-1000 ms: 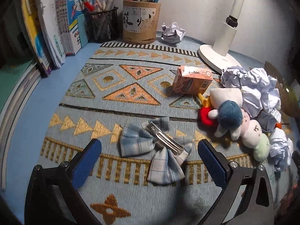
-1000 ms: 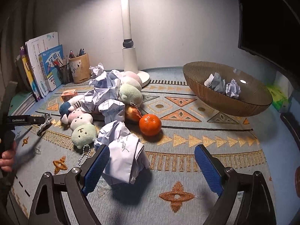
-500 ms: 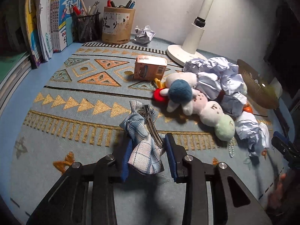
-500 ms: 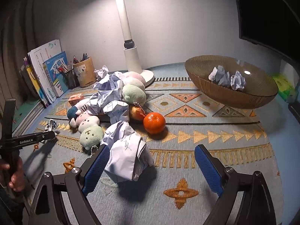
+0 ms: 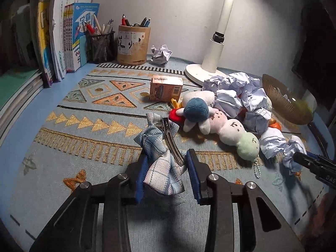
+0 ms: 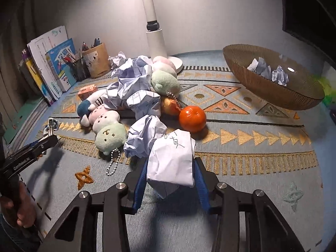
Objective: Organize objects
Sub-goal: 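Lift the plaid cloth with the left tool while the right tool grasps a paper ball, then carry cloth and paper ball to the amber bowl and release both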
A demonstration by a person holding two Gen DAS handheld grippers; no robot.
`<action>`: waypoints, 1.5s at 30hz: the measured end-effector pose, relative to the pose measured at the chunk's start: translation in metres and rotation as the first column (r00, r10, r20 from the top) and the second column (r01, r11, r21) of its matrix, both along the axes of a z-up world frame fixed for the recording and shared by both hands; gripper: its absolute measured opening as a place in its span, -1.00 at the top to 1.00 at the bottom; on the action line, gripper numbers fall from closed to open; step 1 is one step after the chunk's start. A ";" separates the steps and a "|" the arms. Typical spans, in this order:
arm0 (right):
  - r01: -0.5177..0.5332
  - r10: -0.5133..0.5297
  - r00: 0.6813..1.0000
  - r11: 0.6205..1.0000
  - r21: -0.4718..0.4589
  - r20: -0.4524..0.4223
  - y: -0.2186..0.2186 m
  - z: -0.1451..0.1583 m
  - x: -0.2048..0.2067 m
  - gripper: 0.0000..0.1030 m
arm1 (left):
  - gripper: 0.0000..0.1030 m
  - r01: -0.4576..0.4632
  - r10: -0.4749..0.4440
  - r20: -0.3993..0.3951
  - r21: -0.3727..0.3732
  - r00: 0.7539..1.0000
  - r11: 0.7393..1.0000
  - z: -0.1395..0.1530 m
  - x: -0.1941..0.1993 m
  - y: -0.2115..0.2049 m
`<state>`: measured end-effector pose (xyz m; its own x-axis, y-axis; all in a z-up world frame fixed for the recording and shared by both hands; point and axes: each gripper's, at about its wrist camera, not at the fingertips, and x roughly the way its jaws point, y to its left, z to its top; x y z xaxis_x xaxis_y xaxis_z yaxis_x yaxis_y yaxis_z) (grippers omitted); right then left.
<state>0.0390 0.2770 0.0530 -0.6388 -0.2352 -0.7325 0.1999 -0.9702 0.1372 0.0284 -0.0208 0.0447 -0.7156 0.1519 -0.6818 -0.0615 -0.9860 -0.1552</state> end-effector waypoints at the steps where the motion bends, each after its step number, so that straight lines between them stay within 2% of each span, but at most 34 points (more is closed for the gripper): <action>1: -0.020 0.019 1.000 0.999 -0.042 -0.012 0.007 0.005 0.005 0.19 | 0.34 0.005 -0.005 0.000 -0.003 1.000 1.000 0.000 0.000 0.001; 3: -0.042 0.043 0.999 0.993 -0.113 0.004 0.021 0.010 0.008 0.17 | 0.34 0.007 -0.007 -0.003 -0.013 1.000 1.000 0.000 0.001 0.003; 6: -0.058 0.091 0.989 0.966 -0.252 0.121 0.041 -0.006 0.000 0.17 | 0.34 0.009 -0.009 -0.008 -0.014 1.000 1.000 0.000 0.002 0.003; 7: -0.039 0.080 0.986 0.962 -0.269 0.145 0.047 -0.011 -0.001 0.17 | 0.34 0.008 -0.008 -0.007 -0.014 1.000 1.000 0.000 0.002 0.003; 8: -0.016 0.060 0.986 0.963 -0.268 0.156 0.054 -0.014 -0.002 0.10 | 0.34 0.008 -0.008 -0.005 -0.013 1.000 1.000 0.000 0.002 0.003; 9: 0.003 0.044 0.986 0.960 -0.281 0.163 0.061 -0.016 -0.001 -0.11 | 0.34 0.009 -0.009 -0.001 -0.012 1.000 1.000 0.000 0.002 0.003; 10: 0.028 0.022 0.986 0.956 -0.293 0.167 0.069 -0.016 0.001 -0.21 | 0.33 0.014 -0.014 0.004 -0.009 1.000 1.000 -0.001 0.001 0.003; 11: 0.054 -0.008 0.987 0.957 -0.285 0.161 0.076 -0.015 0.003 -0.30 | 0.33 0.017 -0.017 0.010 -0.008 1.000 1.000 -0.002 0.000 0.003; 14: 0.091 -0.065 0.989 0.976 -0.198 0.131 0.086 -0.005 0.011 -0.30 | 0.32 0.023 -0.023 0.016 -0.012 1.000 1.000 -0.003 0.000 0.004; 18: 0.045 -0.031 0.996 0.985 -0.167 0.086 0.075 0.005 0.024 -0.31 | 0.32 0.022 -0.021 0.017 -0.024 1.000 0.999 -0.003 -0.001 0.006; 22: 0.039 -0.040 0.998 0.999 0.018 0.047 0.044 0.000 0.026 -0.31 | 0.32 0.022 -0.021 0.017 -0.028 1.000 0.999 -0.003 0.000 0.005; 24: 0.027 -0.029 0.998 0.999 0.032 0.050 0.034 -0.005 0.024 -0.31 | 0.32 0.022 -0.021 0.021 -0.027 1.000 0.999 -0.004 -0.001 0.005; 26: 0.034 -0.034 0.998 0.999 0.012 0.047 0.032 -0.008 0.023 -0.31 | 0.32 0.036 -0.034 0.058 -0.026 0.998 0.999 -0.006 -0.003 0.004; 28: 0.050 -0.052 0.997 0.998 0.038 0.053 0.030 -0.012 0.020 -0.31 | 0.13 0.069 -0.070 0.139 0.013 0.988 0.998 -0.013 -0.005 0.001; 29: 0.053 -0.056 0.997 0.997 0.061 0.054 0.028 -0.014 0.018 -0.27 | 0.12 0.075 -0.077 0.171 0.020 0.982 0.997 -0.017 -0.003 -0.001; 30: 0.054 -0.058 0.997 0.995 0.079 0.049 0.027 -0.015 0.018 -0.09 | 0.01 0.080 -0.081 0.153 0.014 0.985 0.997 -0.015 0.003 -0.003; 31: 0.050 -0.054 0.997 0.995 0.086 0.047 0.026 -0.016 0.018 -0.02 | -0.28 0.067 -0.066 0.157 0.000 0.985 0.998 -0.015 0.007 -0.004; 33: 0.051 -0.054 0.998 0.996 0.076 0.038 0.027 -0.018 0.018 0.04 | -0.51 0.035 -0.037 0.154 0.021 0.987 0.999 -0.013 0.012 -0.010; 35: 0.052 -0.054 0.998 0.997 0.055 0.025 0.028 -0.018 0.019 0.05 | -0.51 0.019 -0.030 0.152 0.074 0.988 0.997 -0.012 0.010 -0.015; 37: 0.048 -0.049 0.999 0.998 0.045 0.023 0.029 -0.018 0.020 0.05 | -0.51 -0.008 0.000 0.154 0.054 0.988 0.999 -0.011 0.003 -0.013; 39: 0.042 -0.043 0.999 0.998 0.050 0.016 0.028 -0.017 0.021 0.05 | -0.43 -0.036 0.040 0.177 -0.026 0.983 0.999 -0.014 -0.008 -0.005; 42: 0.032 -0.032 0.999 0.999 0.038 -0.005 0.030 -0.011 0.026 0.05 | 0.41 -0.050 0.073 0.160 -0.139 0.985 0.989 -0.017 -0.014 0.006; 43: 0.030 -0.030 0.999 0.999 0.035 -0.016 0.031 -0.008 0.027 0.05 | 0.60 -0.039 0.060 0.148 -0.138 0.987 0.990 -0.017 -0.014 0.007; 45: 0.029 -0.028 0.999 0.999 0.032 -0.039 0.033 -0.003 0.031 0.05 | 0.65 -0.018 0.033 0.132 -0.110 0.991 0.994 -0.015 -0.009 0.008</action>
